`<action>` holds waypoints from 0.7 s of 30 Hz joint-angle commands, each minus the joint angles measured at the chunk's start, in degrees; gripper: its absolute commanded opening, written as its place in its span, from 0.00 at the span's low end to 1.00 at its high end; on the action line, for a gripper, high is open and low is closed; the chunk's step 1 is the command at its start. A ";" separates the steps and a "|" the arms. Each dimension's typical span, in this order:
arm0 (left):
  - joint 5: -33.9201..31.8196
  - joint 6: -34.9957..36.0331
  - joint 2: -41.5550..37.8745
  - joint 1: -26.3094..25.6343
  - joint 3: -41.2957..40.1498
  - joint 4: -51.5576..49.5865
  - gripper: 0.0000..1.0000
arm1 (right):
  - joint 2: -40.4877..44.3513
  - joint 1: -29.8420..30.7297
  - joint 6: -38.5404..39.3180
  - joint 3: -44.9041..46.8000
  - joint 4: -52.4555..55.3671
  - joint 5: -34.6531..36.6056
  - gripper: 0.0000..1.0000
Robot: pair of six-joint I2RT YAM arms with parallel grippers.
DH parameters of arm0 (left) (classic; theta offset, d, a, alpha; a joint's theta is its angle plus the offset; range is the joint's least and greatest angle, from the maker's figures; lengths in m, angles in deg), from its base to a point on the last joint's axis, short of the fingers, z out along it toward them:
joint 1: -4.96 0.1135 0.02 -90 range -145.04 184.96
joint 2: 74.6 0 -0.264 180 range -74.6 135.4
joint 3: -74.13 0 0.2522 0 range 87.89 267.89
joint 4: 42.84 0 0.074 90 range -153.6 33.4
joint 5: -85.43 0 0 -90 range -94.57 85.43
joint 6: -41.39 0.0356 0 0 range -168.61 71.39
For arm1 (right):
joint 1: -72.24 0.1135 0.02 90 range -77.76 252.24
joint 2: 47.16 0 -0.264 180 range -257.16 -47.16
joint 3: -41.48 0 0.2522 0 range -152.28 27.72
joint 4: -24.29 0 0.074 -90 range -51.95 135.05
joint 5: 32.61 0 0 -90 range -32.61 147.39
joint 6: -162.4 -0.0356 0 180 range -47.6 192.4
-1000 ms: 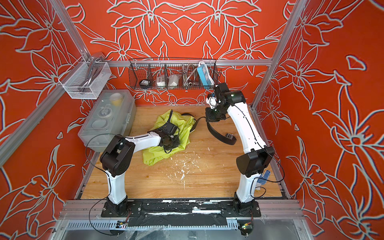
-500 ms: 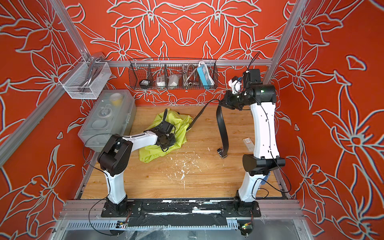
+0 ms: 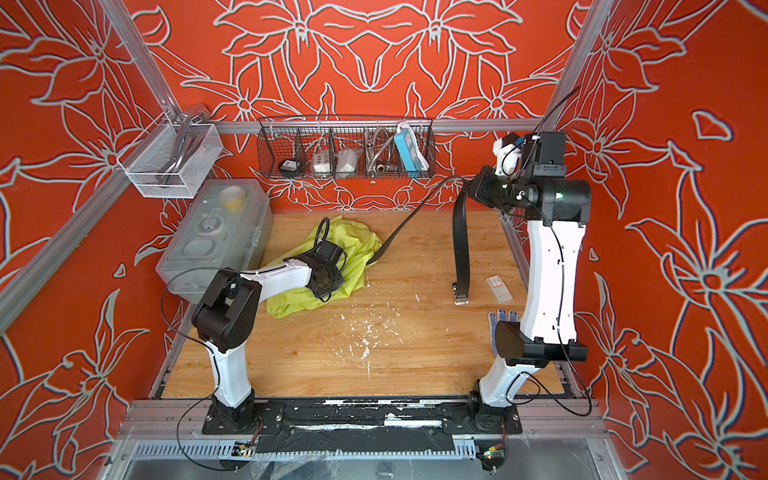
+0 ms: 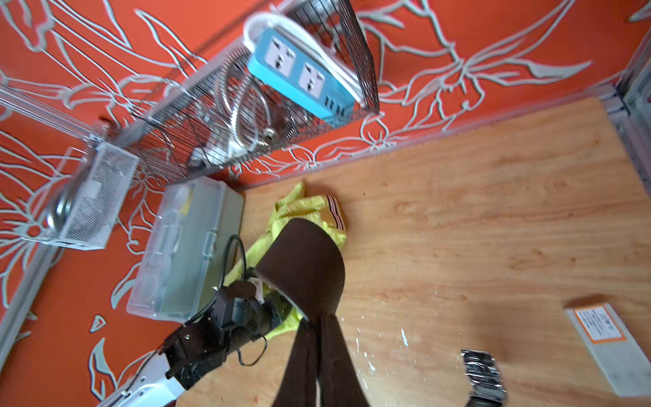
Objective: Remove the belt from the trousers
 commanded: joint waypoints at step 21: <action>-5.00 -1.02 4.46 2.04 -0.80 -10.73 0.00 | 2.82 -5.84 -12.70 -6.34 -27.52 -1.77 0.00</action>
